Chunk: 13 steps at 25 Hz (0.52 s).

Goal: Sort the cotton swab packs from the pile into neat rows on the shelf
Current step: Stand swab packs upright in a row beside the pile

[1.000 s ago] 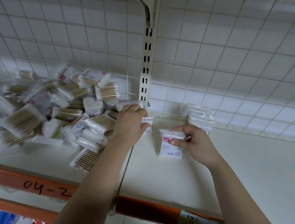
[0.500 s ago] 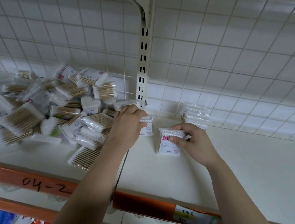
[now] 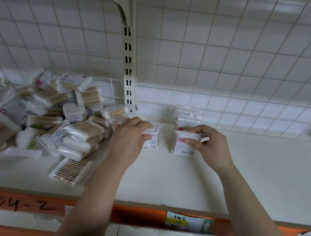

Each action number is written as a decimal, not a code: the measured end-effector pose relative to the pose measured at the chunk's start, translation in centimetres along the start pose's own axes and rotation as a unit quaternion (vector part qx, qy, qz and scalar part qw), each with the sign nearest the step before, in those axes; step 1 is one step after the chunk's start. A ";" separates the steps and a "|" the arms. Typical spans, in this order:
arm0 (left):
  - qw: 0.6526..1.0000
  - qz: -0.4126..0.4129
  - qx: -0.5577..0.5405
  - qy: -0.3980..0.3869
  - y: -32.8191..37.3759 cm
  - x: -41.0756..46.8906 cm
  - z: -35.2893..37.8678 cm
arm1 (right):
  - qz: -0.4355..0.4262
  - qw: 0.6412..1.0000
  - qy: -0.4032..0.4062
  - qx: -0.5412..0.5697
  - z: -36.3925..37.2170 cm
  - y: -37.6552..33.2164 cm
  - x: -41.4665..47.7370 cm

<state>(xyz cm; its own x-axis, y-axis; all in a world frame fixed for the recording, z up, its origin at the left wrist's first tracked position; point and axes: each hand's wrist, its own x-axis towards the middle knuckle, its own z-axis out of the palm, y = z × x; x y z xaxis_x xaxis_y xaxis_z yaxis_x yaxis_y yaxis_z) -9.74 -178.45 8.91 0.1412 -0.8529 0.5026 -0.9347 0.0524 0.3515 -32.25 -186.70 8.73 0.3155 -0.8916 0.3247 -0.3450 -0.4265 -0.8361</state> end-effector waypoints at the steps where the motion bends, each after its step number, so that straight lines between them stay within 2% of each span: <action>1: 1.000 0.009 -0.005 -0.002 0.3 -0.1 0.2 | 0.004 1.000 0.009 -0.007 -0.3 0.2 0.1; 6: 1.000 0.022 -0.019 -0.002 0.9 -0.5 0.9 | 0.014 1.000 0.018 -0.021 -0.4 1.2 0.7; 13: 1.000 0.014 -0.020 -0.007 1.5 -0.8 1.0 | -0.046 0.997 0.008 -0.058 -0.3 2.2 0.9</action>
<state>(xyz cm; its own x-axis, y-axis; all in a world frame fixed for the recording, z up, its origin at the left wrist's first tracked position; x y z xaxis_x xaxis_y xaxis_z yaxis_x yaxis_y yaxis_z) -11.63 -178.25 8.23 0.1102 -0.8578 0.5020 -0.9241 0.0975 0.3696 -32.93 -188.51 7.32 0.3370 -0.8502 0.4045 -0.4163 -0.5199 -0.7459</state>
